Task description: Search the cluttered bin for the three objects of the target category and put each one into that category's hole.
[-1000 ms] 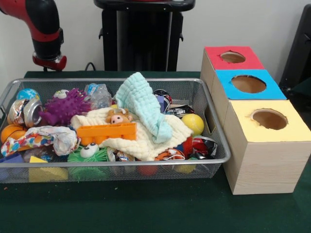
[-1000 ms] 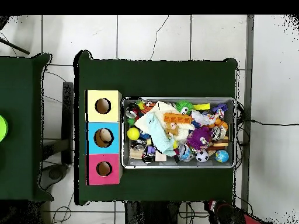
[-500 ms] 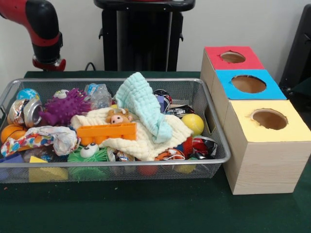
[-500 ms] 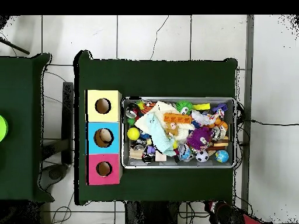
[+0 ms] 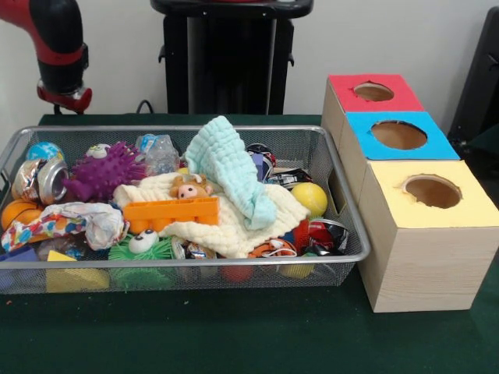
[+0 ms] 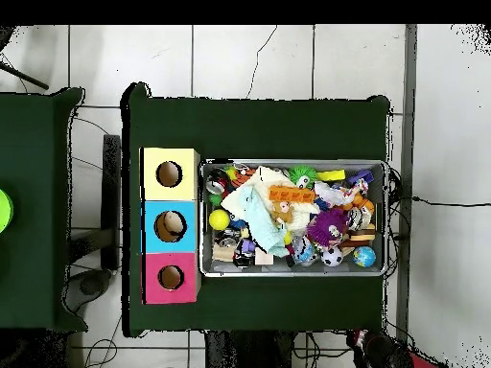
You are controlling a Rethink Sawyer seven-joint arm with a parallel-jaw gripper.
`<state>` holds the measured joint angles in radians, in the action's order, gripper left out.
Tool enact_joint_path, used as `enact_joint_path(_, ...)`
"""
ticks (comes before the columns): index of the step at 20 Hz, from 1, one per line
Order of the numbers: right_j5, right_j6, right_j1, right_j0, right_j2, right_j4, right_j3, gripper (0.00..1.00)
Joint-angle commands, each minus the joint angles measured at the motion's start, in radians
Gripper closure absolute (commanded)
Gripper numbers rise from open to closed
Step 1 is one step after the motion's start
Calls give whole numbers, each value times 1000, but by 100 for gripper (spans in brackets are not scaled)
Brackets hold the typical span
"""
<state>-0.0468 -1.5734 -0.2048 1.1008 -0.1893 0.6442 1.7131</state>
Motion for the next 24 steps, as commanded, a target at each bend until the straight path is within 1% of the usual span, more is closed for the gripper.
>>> enact_joint_path(1,-116,-72,-99,-1,135,-61,-28,0)
enact_joint_path(8,-155,-69,-112,-9,145,-78,-52,0)
enact_joint_path(12,-178,-86,-125,-35,135,-91,-51,0)
enact_joint_path(15,-201,-95,-150,-61,119,-102,-33,0)
enact_joint_path(19,-249,-93,-196,-76,117,-113,-8,0)
enact_joint_path(24,-308,-101,-228,-99,118,-136,-15,0)
